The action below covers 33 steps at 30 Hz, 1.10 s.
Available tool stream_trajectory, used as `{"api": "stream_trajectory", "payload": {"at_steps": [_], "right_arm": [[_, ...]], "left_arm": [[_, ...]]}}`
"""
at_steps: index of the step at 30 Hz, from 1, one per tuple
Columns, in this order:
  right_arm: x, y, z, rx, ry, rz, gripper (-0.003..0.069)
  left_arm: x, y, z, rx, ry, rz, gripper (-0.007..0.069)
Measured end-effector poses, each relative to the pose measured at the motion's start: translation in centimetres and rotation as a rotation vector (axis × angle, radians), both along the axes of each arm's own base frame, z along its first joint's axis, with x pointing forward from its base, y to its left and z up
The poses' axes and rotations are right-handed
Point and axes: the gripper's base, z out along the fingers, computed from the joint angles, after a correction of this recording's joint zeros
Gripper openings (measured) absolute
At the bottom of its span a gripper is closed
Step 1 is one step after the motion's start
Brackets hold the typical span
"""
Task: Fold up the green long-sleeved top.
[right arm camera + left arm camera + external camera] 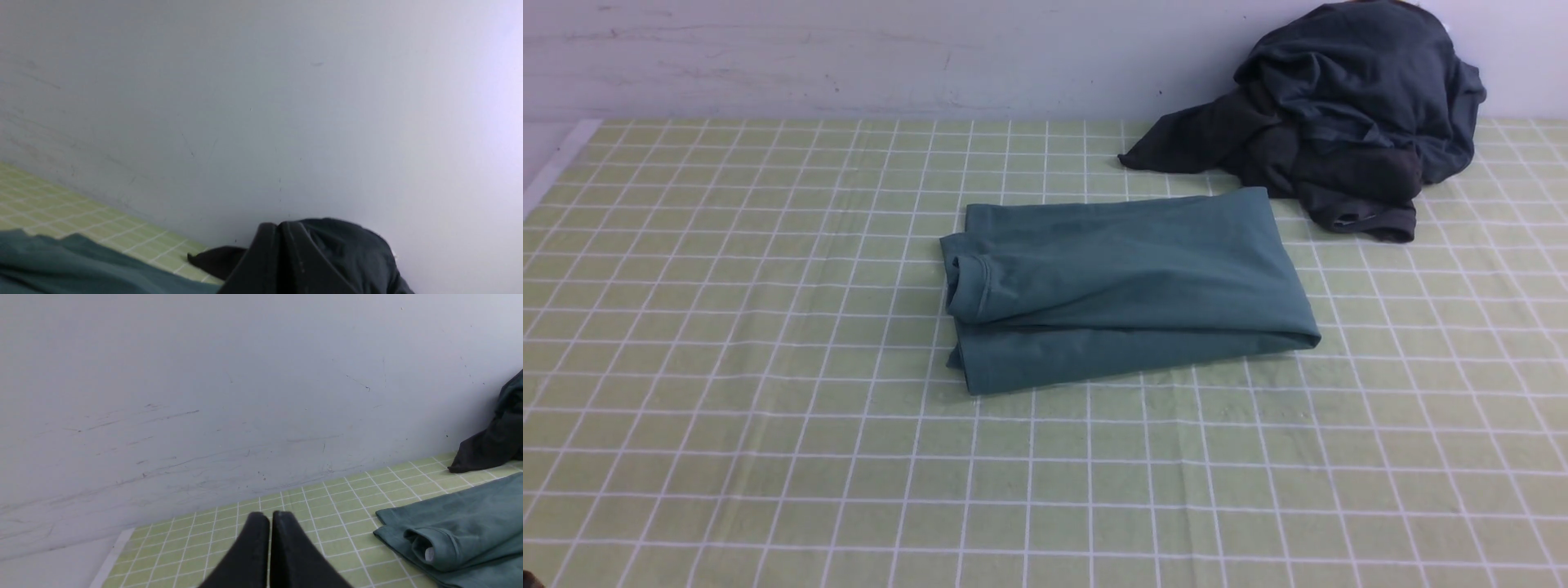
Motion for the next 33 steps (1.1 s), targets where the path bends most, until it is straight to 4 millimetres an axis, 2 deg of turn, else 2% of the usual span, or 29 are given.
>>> {"api": "stream_trajectory", "payload": {"at_steps": [7, 13, 21, 23, 27, 31, 33], "right_arm": [[0.3, 0.2, -2.5, -0.072, 0.263, 0.011, -0.0011], [0.1, 0.2, -3.9, -0.114, 0.413, 0.017, -0.0011], [-2.4, -1.0, -5.5, -0.13, 0.548, -0.057, -0.0011], [-2.8, -1.4, -5.0, -0.101, 0.477, -0.114, -0.0011], [-2.9, -2.0, -4.8, -0.029, 0.459, -0.224, -0.0011], [-2.9, -2.6, -4.8, 0.222, 0.475, -0.326, -0.0011], [-2.9, -2.7, -4.8, 0.278, 0.478, -0.332, -0.0011]], "left_arm": [[0.0, 0.0, 0.0, 0.001, 0.001, 0.0, -0.0003], [0.0, 0.0, -0.1, 0.001, 0.002, 0.0, -0.0003], [0.0, 0.0, -0.1, 0.001, 0.002, 0.0, -0.0003], [0.0, 0.0, -0.1, 0.001, 0.003, 0.0, -0.0003], [0.0, 0.0, -0.1, 0.001, 0.003, 0.0, -0.0003], [0.0, 0.0, -0.1, 0.001, 0.003, 0.0, -0.0003], [0.0, 0.0, -0.1, 0.001, 0.003, 0.0, -0.0003]]}}
